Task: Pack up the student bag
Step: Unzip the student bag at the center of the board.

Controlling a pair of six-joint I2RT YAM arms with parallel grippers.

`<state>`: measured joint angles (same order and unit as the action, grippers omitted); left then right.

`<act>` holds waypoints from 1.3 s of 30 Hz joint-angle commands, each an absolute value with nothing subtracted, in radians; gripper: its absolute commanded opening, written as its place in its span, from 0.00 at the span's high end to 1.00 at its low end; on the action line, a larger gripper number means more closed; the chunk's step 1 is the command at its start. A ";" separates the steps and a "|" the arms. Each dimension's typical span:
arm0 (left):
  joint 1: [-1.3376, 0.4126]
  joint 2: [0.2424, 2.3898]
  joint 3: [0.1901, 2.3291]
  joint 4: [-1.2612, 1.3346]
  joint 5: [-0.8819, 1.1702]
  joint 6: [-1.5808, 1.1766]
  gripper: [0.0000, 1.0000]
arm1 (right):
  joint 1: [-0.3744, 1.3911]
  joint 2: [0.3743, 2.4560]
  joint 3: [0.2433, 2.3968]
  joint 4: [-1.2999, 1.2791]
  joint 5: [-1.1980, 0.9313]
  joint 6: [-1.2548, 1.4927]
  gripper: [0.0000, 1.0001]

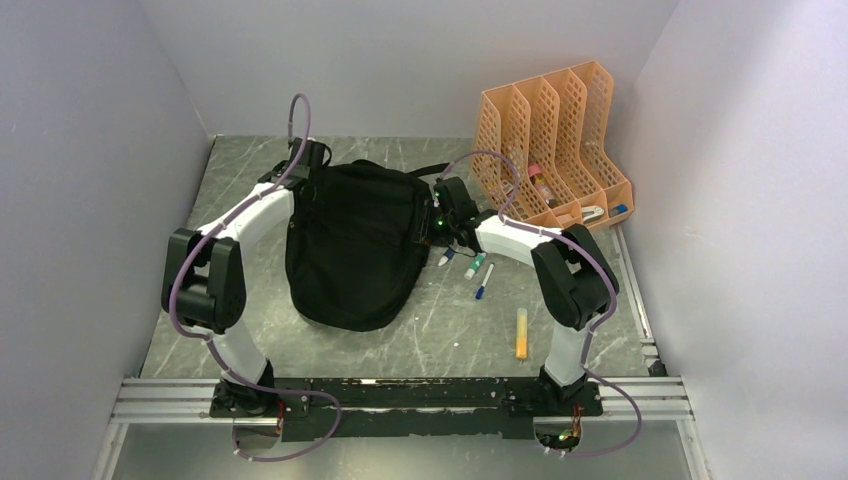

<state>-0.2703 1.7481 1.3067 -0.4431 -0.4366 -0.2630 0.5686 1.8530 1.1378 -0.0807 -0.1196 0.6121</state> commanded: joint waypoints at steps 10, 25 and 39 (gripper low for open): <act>-0.222 1.579 1.273 -0.359 -0.275 -0.278 0.44 | 0.559 1.690 1.070 -0.009 -0.166 0.519 0.51; -0.321 1.448 0.952 -0.139 -0.014 -0.672 0.42 | 0.560 1.585 1.082 -0.056 -0.013 0.488 0.48; -0.337 1.431 0.799 -0.025 -0.069 -0.893 0.22 | 0.575 1.606 1.101 -0.051 -0.027 0.478 0.47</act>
<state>-0.3382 1.4490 0.8211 -0.0887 -0.0658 -0.8406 0.5697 1.6062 1.0794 -0.0727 -0.0341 0.4934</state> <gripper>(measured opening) 0.801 0.524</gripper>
